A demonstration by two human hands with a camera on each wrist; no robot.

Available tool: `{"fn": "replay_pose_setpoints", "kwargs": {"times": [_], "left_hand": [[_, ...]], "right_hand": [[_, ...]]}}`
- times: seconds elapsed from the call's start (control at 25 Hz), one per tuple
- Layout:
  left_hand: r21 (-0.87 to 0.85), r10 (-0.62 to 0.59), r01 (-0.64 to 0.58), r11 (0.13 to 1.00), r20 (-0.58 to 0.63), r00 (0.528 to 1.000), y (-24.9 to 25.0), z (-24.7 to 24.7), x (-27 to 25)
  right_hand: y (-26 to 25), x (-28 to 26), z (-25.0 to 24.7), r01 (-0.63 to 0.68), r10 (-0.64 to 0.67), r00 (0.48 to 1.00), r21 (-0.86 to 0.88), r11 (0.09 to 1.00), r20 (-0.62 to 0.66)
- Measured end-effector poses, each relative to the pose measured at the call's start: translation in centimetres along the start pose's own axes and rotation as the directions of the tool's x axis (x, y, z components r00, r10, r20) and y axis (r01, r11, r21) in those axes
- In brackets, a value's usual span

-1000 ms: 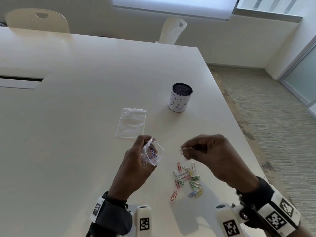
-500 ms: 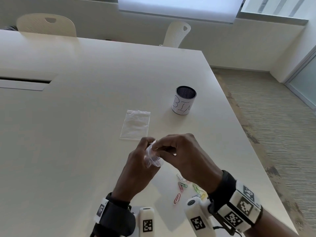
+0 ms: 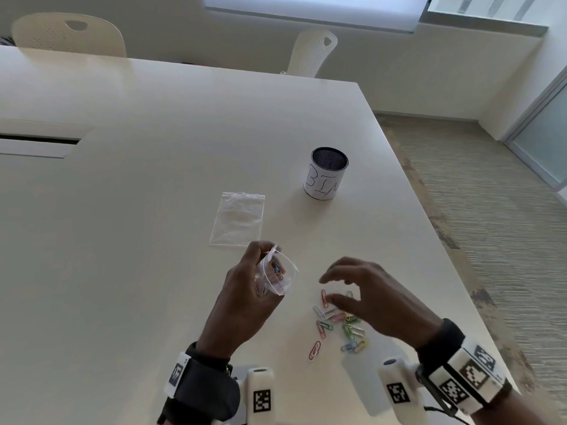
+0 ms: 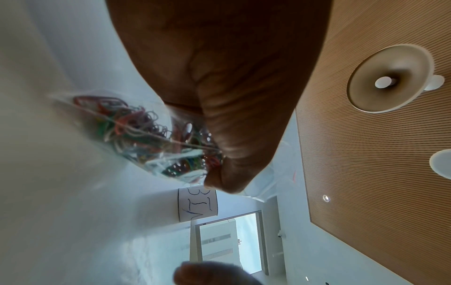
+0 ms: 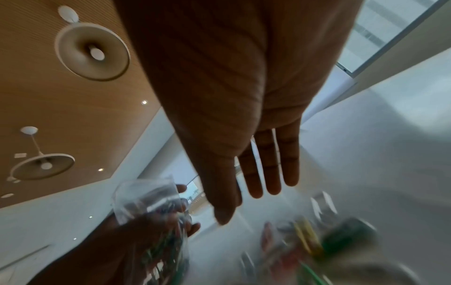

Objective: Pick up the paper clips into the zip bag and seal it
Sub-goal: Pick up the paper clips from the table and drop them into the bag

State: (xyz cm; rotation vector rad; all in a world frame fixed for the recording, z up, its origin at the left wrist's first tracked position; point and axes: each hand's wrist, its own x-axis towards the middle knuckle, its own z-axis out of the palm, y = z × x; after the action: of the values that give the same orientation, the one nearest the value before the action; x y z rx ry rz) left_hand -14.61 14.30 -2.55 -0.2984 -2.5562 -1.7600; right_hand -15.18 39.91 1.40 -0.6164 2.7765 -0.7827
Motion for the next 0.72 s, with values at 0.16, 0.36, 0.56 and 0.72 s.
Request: {"fn": "replay_pose_setpoints", "kwargs": {"times": [0.16, 0.36, 0.56, 0.72], "left_hand": [[-0.007, -0.020, 0.020, 1.000, -0.010, 1.000, 0.0, 0.0, 0.0], [-0.025, -0.023, 0.023, 0.999, -0.012, 1.000, 0.1, 0.0, -0.1], [-0.028, -0.017, 0.017, 0.999, -0.009, 1.000, 0.1, 0.0, 0.0], [-0.011, -0.022, 0.022, 1.000, -0.001, 1.000, 0.2, 0.1, -0.1]], "right_hand": [[0.7, -1.1, 2.2, 0.109, -0.100, 0.986, -0.063, 0.992, 0.131], [1.8, -2.1, 1.2, 0.076, -0.070, 0.996, -0.109, 0.991, 0.053], [2.0, -3.8, -0.5, -0.054, 0.106, 0.978, -0.270, 0.961, 0.182], [1.4, -4.0, 0.8, -0.016, 0.052, 0.987, -0.224, 0.974, 0.153]]}}
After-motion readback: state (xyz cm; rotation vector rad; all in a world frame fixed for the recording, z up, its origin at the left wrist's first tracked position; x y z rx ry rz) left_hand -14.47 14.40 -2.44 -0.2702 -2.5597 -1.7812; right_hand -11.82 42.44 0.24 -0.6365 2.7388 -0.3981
